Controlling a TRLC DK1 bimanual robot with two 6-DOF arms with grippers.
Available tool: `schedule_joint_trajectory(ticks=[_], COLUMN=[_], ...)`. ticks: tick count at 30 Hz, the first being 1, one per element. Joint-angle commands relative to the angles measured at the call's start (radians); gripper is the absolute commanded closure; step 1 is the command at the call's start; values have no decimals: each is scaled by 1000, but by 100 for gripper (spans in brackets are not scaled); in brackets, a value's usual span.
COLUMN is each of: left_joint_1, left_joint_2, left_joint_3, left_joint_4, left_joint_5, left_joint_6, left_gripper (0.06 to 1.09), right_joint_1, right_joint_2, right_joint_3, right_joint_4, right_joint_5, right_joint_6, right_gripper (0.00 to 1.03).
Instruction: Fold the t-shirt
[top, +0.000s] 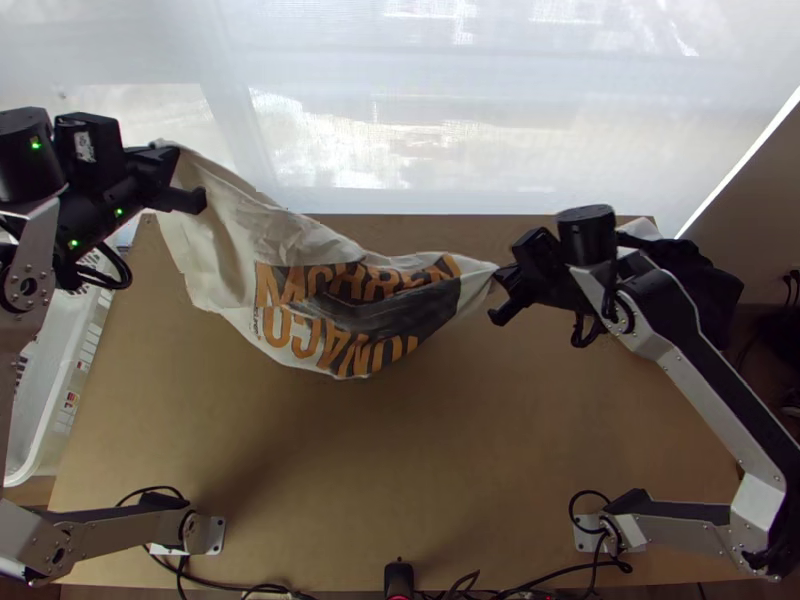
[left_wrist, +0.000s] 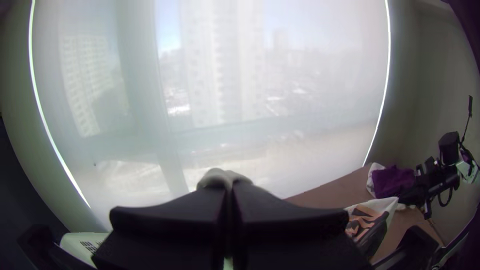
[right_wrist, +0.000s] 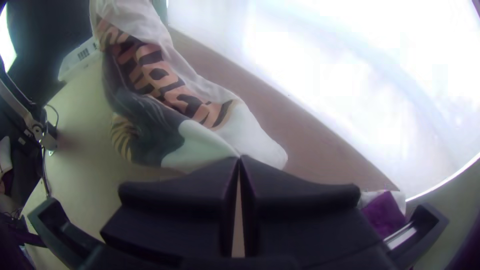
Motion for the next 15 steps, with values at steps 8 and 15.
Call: schedule_joint_trajectory(ticks=[8, 15], left_joint_1=[-183, -530], left_joint_2=[-164, -240], left_joint_3=[1, -9], left_joint_4=[339, 433], left_joint_5=[-269, -467], left_joint_6=[256, 509], left_gripper=[105, 105], right_joint_1=[-39, -21], right_joint_2=[-184, -308], right_joint_3=[185, 165], right_joint_4=[87, 221], right_joint_5=[163, 248], right_joint_6=[-124, -201], right_gripper=[100, 100])
